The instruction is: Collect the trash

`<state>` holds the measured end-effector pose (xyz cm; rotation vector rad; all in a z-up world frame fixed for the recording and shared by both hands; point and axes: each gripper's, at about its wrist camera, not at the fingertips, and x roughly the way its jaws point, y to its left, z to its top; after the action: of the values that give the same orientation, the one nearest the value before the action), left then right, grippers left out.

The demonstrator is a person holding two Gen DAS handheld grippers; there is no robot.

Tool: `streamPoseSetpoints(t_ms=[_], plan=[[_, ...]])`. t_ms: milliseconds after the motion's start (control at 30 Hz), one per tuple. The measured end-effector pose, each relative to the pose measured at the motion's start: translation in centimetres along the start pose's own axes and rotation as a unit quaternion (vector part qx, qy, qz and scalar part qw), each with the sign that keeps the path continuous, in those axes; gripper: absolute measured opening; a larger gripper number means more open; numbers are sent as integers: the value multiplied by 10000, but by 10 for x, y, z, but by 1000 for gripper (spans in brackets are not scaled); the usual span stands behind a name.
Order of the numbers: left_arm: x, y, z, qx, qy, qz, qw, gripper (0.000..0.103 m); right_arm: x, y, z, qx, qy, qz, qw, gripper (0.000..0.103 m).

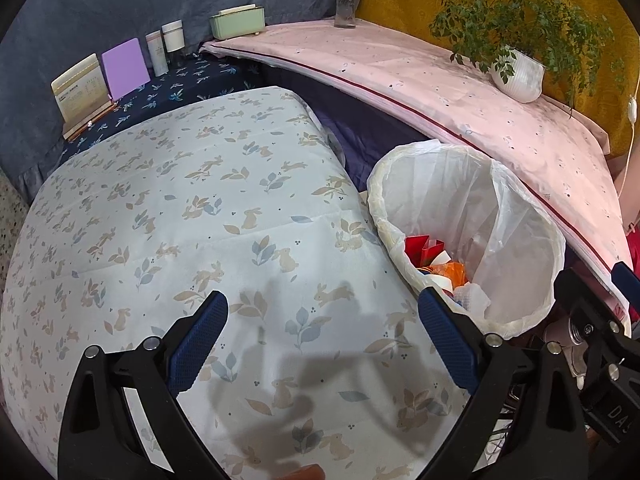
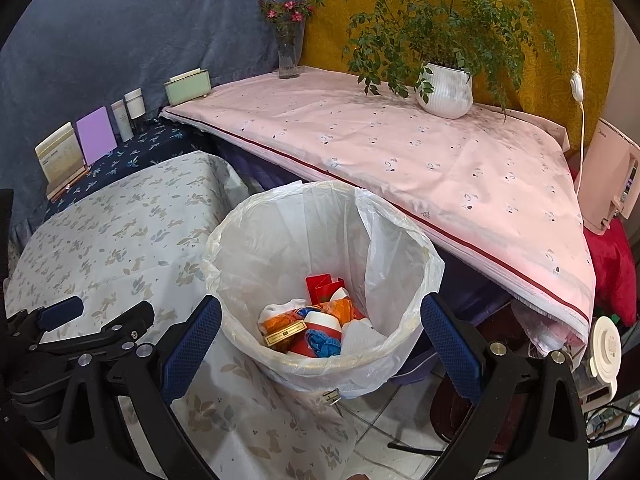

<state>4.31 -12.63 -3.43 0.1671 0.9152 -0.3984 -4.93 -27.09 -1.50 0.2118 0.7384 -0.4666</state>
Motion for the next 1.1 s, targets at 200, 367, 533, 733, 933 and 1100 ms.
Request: streamPoseSetpoints(t_ms=[200, 367, 533, 733, 933, 1100], plan=[[6, 1, 4, -33, 37, 32, 10000, 92, 7, 1, 4, -17, 15, -15, 10000, 96], [8, 3, 5, -56, 44, 55, 10000, 92, 9, 1, 5, -27, 29, -22, 10000, 96], [9, 3, 7, -53, 24, 88, 9999, 92, 11, 2, 6, -40, 34, -28, 10000, 96], [9, 4, 7, -59, 11, 102, 9999, 92, 11, 2, 6, -46, 32, -40, 10000, 96], [10, 4, 8, -59, 6, 119, 9999, 92, 12, 3, 7, -71, 27, -45, 10000, 96], [9, 4, 8, -55, 6, 116, 9999, 92, 13, 3, 7, -78, 26, -60, 9999, 96]])
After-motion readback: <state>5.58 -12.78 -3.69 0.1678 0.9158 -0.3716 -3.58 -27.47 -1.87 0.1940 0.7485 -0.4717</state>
